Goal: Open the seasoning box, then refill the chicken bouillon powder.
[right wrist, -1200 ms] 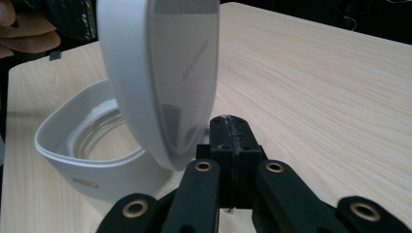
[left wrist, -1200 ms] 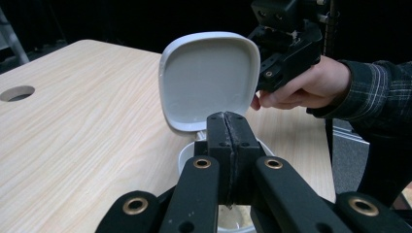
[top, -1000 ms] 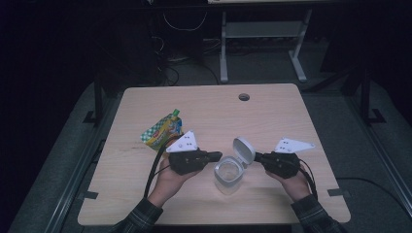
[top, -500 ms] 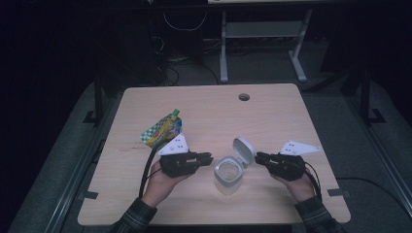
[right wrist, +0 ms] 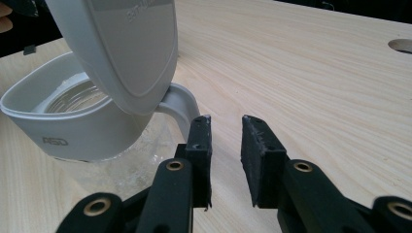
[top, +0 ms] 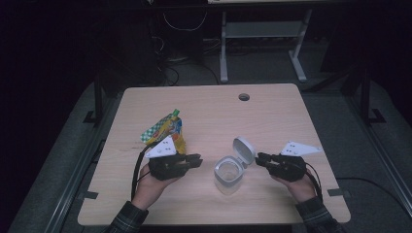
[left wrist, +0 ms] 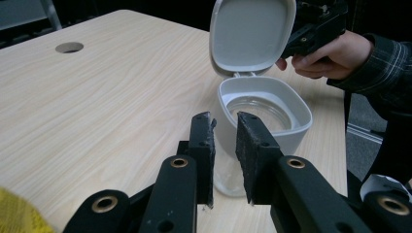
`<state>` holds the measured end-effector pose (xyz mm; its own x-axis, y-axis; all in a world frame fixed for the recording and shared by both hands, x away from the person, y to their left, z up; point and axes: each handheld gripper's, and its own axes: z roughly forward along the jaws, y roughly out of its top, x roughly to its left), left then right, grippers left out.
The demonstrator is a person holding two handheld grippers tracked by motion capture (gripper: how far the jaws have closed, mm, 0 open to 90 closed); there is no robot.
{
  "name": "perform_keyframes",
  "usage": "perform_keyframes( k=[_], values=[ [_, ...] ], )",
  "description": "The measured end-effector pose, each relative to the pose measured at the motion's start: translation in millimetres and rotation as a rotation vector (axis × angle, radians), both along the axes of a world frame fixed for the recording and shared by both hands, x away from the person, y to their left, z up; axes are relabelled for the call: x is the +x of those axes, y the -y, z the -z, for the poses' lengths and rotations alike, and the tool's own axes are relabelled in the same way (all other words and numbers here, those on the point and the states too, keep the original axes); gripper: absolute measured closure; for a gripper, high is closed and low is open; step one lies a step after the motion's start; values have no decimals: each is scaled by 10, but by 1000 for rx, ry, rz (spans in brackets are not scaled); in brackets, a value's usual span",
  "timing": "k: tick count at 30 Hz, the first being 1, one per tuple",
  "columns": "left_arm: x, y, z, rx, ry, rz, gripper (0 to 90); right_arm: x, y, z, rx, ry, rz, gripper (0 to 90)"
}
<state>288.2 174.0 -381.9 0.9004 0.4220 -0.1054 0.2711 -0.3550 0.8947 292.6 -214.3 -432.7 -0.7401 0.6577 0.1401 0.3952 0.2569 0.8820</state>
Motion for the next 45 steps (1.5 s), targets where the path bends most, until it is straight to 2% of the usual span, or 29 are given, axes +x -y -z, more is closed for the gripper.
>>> perform_keyframes(
  k=[15, 35, 39, 45],
  values=[
    [-45, -309, 54, 19, -18, -52, 764, 2, 6, 17, -2, -4, 3, 726],
    [-134, -833, 89, 52, -54, -148, 759, 12, 5, 27, -6, -6, 8, 724],
    [-145, -930, 91, 72, -51, -172, 759, 14, 12, 28, -4, -10, 12, 724],
    [-135, -1069, 72, 65, -46, -211, 759, 17, 16, 31, -6, -9, 13, 725]
  ],
)
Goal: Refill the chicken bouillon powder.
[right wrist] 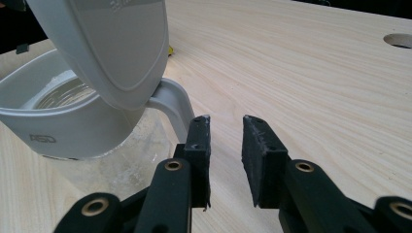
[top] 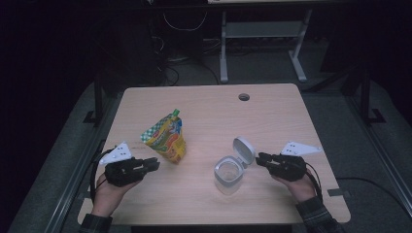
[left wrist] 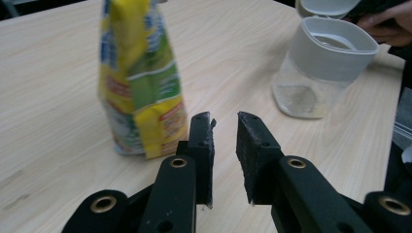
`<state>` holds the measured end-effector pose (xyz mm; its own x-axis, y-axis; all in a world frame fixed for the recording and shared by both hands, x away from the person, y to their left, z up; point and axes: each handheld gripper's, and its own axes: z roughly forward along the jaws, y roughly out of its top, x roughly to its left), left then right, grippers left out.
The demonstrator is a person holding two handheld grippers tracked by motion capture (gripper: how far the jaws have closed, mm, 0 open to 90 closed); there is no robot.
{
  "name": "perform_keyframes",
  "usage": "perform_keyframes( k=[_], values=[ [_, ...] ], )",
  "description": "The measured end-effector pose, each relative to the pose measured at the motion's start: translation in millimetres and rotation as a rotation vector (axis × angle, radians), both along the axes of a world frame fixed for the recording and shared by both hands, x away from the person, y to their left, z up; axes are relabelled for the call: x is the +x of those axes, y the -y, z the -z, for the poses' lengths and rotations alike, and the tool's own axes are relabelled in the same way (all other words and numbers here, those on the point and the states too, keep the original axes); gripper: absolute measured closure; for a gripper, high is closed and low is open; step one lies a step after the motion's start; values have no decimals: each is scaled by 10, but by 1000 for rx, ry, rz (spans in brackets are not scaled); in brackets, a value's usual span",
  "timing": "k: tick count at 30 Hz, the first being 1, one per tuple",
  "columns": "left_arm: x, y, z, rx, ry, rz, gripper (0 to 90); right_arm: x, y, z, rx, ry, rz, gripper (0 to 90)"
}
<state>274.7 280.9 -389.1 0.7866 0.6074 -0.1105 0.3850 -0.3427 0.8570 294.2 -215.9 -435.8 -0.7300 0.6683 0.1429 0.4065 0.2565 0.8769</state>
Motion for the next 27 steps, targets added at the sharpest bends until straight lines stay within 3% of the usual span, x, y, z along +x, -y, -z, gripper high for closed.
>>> perform_keyframes(
  k=[9, 13, 19, 27],
  values=[
    [73, -121, -59, 2, 13, -43, 738, 5, -1, 3, -1, 0, 1, 725],
    [122, -137, -96, 14, 25, -48, 701, 4, 0, 3, 0, 1, 3, 725],
    [199, -135, -138, -3, 31, -51, 650, 4, -1, 4, -2, 0, 3, 725],
    [323, -83, -233, 18, 35, -41, 603, 2, 2, 4, -2, -2, 6, 725]
  ],
)
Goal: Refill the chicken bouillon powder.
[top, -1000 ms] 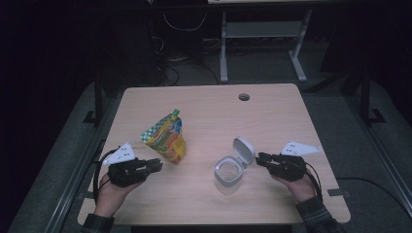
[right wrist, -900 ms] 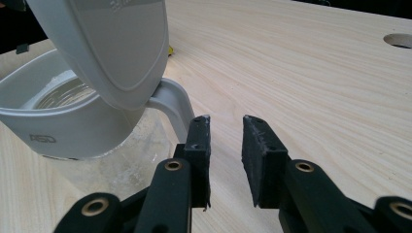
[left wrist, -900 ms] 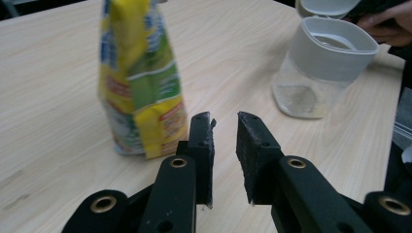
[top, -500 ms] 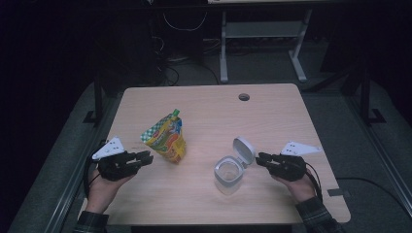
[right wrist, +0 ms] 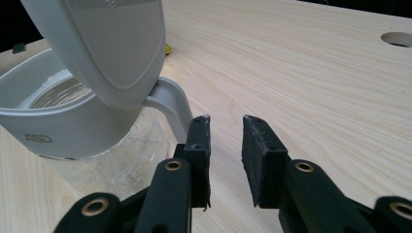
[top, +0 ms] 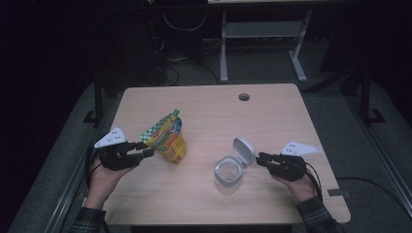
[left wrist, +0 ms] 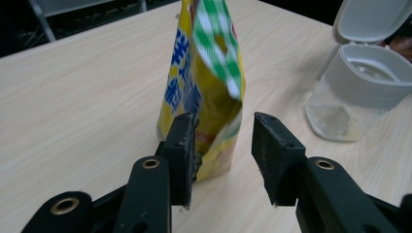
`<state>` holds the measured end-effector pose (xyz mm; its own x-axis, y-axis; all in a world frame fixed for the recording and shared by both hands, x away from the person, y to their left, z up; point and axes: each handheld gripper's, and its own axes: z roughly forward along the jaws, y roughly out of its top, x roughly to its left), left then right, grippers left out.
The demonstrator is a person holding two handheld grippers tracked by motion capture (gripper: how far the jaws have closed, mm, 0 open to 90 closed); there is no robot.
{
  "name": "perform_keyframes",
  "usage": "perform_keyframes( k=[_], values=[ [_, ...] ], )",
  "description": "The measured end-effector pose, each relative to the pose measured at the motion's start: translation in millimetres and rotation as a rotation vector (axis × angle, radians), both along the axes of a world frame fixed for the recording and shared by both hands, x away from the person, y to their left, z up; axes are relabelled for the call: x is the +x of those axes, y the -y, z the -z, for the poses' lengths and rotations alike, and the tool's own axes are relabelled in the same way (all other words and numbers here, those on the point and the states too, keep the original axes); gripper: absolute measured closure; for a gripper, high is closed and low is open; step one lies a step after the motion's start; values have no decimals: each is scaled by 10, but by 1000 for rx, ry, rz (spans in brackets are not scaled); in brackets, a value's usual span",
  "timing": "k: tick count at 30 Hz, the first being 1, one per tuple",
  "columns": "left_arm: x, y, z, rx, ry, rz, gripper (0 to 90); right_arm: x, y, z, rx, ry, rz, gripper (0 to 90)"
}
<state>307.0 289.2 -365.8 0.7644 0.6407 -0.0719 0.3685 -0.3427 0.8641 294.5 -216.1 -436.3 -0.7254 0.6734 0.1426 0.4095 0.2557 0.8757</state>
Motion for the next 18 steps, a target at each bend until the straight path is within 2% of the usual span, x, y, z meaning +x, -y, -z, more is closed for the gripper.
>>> perform_keyframes(
  k=[12, 18],
  values=[
    [146, 136, -30, 17, -7, 17, 598, -2, 0, 4, -4, -1, 2, 725],
    [203, 201, -47, 10, -10, 24, 601, -3, 2, 4, -4, -2, 3, 727]
  ],
)
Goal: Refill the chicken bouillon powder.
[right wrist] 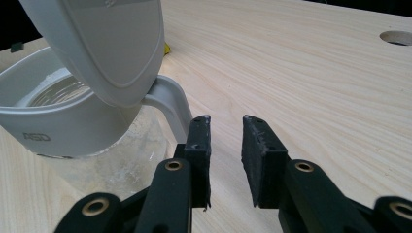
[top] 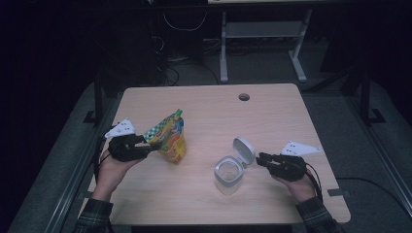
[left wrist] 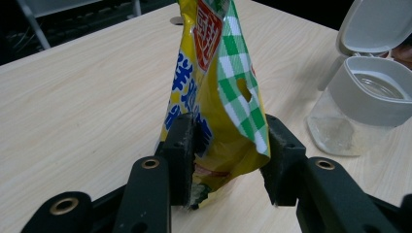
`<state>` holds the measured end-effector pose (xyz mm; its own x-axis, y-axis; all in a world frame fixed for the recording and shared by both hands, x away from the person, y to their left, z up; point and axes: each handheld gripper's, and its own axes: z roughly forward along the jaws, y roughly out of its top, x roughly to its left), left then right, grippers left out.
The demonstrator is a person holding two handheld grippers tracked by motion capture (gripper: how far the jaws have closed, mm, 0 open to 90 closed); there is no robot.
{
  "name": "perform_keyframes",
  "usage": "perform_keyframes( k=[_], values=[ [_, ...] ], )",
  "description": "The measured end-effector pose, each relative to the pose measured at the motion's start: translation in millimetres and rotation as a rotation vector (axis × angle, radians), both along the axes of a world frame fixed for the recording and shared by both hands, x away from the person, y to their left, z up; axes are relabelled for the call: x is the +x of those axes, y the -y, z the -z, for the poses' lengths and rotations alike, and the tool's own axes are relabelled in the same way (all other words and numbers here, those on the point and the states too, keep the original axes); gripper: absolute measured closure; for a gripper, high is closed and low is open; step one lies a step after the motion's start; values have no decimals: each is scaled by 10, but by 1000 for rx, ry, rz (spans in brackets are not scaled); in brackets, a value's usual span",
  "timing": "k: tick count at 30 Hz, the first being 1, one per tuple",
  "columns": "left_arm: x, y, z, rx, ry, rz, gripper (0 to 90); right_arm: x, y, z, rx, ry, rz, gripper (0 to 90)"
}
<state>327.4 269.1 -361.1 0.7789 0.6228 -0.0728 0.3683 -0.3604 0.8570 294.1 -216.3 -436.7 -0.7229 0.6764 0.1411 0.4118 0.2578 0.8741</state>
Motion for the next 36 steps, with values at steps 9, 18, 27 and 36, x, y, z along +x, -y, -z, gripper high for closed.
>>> perform_keyframes(
  k=[9, 18, 27, 36],
  values=[
    [44, 73, -8, 6, -2, 14, 597, 0, 0, 1, 0, -1, 1, 727],
    [94, 131, -6, 14, -4, 20, 607, 1, 2, 2, 1, -2, 3, 727],
    [133, 180, -14, 25, -9, 17, 667, 2, 1, 3, 0, -3, 4, 728],
    [204, 190, -19, 50, -12, 22, 868, 3, -3, 7, 0, -4, 4, 729]
  ],
)
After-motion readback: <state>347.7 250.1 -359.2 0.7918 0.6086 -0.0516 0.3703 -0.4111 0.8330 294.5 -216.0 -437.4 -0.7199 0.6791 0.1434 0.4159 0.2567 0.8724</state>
